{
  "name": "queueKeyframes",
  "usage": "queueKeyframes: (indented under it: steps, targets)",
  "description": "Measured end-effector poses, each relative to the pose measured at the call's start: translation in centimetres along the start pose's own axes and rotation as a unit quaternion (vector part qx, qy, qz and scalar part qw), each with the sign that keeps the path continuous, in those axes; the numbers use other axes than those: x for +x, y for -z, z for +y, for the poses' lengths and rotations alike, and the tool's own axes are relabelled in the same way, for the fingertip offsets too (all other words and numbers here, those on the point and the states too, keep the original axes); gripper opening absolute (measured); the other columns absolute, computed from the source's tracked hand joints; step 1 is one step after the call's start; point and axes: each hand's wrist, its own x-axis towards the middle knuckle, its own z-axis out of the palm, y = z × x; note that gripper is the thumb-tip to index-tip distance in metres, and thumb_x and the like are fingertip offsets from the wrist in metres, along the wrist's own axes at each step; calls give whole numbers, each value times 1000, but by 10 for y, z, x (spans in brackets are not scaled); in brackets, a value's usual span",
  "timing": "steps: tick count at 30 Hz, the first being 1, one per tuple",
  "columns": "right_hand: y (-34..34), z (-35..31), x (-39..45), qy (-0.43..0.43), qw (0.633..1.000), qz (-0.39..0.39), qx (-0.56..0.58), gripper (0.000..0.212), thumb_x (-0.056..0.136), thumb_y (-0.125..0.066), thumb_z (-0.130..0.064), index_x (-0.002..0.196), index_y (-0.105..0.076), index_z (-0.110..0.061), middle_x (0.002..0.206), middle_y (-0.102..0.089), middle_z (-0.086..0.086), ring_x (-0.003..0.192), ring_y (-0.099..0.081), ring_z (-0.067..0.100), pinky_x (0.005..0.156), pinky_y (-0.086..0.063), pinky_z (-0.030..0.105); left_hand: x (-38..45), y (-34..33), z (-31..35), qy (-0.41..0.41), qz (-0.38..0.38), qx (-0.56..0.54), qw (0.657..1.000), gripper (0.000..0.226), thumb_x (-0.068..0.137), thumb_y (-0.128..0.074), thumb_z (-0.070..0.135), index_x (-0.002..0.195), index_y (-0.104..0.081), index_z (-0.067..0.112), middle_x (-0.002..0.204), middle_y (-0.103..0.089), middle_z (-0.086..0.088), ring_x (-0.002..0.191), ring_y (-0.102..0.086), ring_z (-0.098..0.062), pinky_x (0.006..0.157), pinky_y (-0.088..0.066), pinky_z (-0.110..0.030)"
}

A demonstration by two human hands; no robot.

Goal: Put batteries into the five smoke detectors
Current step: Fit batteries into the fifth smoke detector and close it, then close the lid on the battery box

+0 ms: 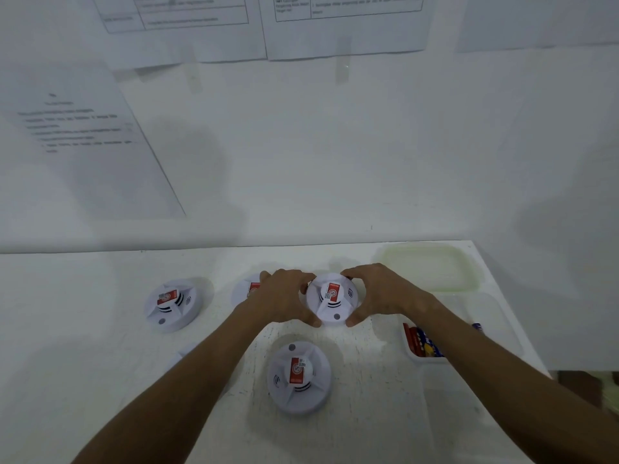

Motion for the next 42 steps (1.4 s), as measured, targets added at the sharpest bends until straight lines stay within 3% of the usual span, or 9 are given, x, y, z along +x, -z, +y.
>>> queueKeyframes:
  steps: [4,8,11,14,19,28,32,39,42]
  targets:
    - [-2,3,1,-12,1000,-26,6,72,62,-93,-37,124,-64,-15,119,-69,2,108,-62,21,98,-50,33,-4,1,2,3,-10,-20,1000,69,61,-82,59,119,-61,30,111,-65,9,105,-56,-16,90,-35,-37]
    - [4,3,-4,-10,999,-27,19,80,67,-91,-35,136,-55,-12,133,-61,4,120,-57,23,96,-42,23,-7,5,7,14,-30,-28,999,65,61,-83,56,114,-62,25,108,-65,7,102,-58,-18,94,-45,-42]
    - [15,6,-14,-14,999,0,41,99,67,-90,-39,149,-40,-16,146,-50,-1,120,-51,14,95,-41,25,-10,16,13,36,-43,-6,998,76,68,-83,47,132,-50,23,127,-56,3,119,-51,-19,100,-39,-38]
    - [28,18,-28,-9,997,32,73,99,66,-90,-41,149,-40,-21,143,-51,-6,108,-48,8,85,-39,21,-12,30,27,36,-46,-6,998,88,74,-80,38,147,-33,24,144,-46,2,129,-44,-18,108,-36,-38]
    - [54,48,-62,-17,989,94,108,91,64,-91,-42,143,-47,-27,134,-53,-13,109,-50,8,74,-38,10,-1,37,79,-12,25,-83,996,70,81,-72,43,142,-42,28,131,-53,7,103,-50,-10,87,-40,-23]
    - [84,137,-105,-83,974,152,145,85,68,-89,-35,142,-48,-23,144,-49,-1,113,-47,11,87,-39,23,39,11,139,2,16,-119,993,81,78,-75,46,147,-37,24,137,-51,-1,115,-51,-14,91,-38,-25]
    - [82,162,-103,-99,968,145,179,87,69,-89,-37,144,-46,-25,148,-44,-2,115,-46,11,87,-41,26,52,4,143,15,-5,-117,993,88,74,-81,41,147,-35,22,144,-45,-2,125,-47,-17,95,-36,-28]
    - [81,187,-92,-103,974,112,167,96,69,-90,-32,149,-38,-23,152,-36,2,121,-44,16,91,-41,27,73,-1,143,16,-70,-88,994,97,71,-86,31,149,-30,22,146,-42,0,121,-47,-17,103,-35,-29]
    - [80,195,-89,-93,984,84,124,101,69,-90,-27,152,-32,-20,153,-33,4,126,-40,19,103,-40,31,78,-7,140,18,-66,-66,995,103,66,-89,28,150,-29,21,145,-42,-3,126,-45,-22,107,-36,-35]
